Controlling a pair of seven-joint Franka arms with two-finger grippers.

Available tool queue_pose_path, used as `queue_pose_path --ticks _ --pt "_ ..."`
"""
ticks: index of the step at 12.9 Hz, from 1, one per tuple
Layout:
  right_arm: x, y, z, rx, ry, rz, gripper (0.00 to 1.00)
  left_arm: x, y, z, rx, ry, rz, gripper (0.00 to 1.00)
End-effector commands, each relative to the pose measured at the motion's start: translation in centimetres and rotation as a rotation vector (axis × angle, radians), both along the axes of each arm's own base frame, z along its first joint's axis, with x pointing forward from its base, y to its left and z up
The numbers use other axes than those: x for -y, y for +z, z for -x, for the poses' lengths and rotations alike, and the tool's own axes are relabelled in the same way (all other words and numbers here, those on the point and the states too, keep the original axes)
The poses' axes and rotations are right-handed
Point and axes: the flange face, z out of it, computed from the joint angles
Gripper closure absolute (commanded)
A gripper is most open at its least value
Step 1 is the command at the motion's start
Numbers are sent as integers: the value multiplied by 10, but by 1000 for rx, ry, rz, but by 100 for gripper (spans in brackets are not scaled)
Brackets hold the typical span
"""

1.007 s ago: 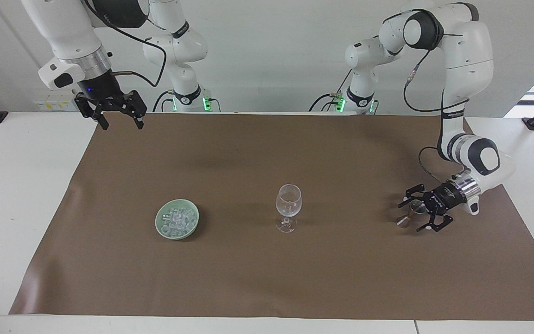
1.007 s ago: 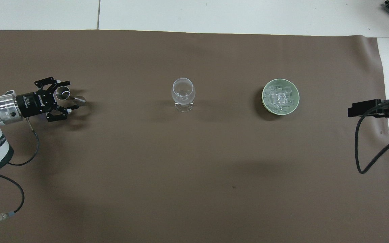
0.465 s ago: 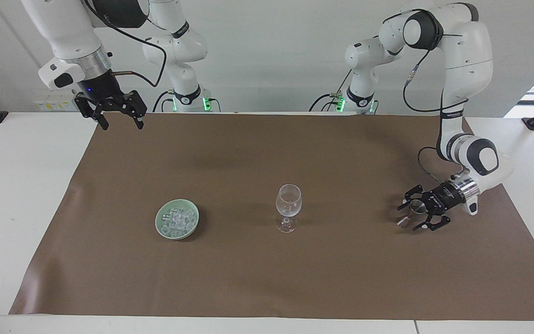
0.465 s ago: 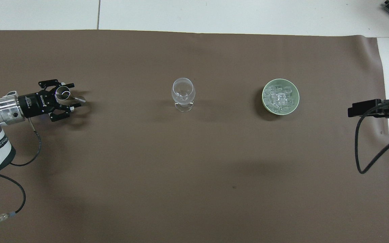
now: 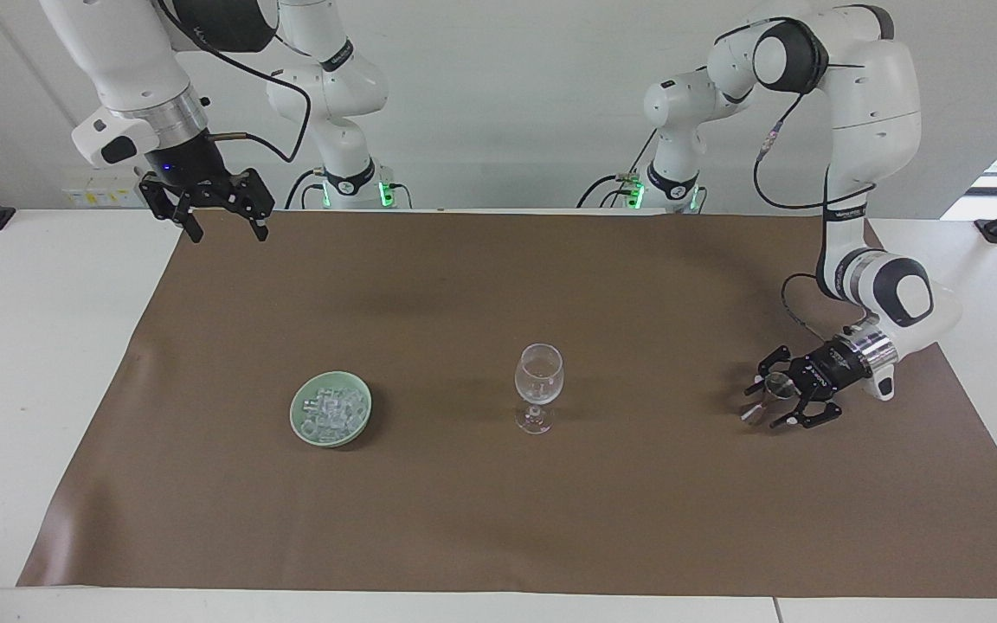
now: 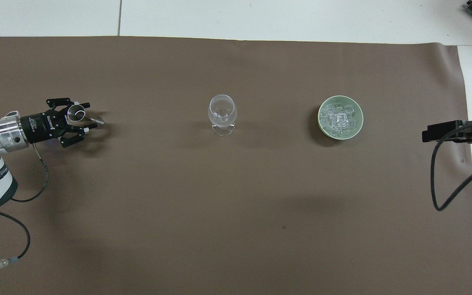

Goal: Pour wine and add ice with both arms
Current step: 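Close the left gripper around the small silver cup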

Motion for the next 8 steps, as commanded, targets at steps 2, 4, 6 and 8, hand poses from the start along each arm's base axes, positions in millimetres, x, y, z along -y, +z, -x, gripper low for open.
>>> queue_pose_path --ticks 2,4,6,8 --pt "2 0 -1 -5 11 -9 0 -1 0 3 5 23 3 41" --pt "2 0 -1 -5 11 -9 0 -1 0 3 5 22 2 42" --pt "1 0 -1 -5 13 -9 0 -3 0 4 3 19 -1 46" --pt "1 0 -1 -5 13 -9 0 -2 0 3 4 18 -1 48"
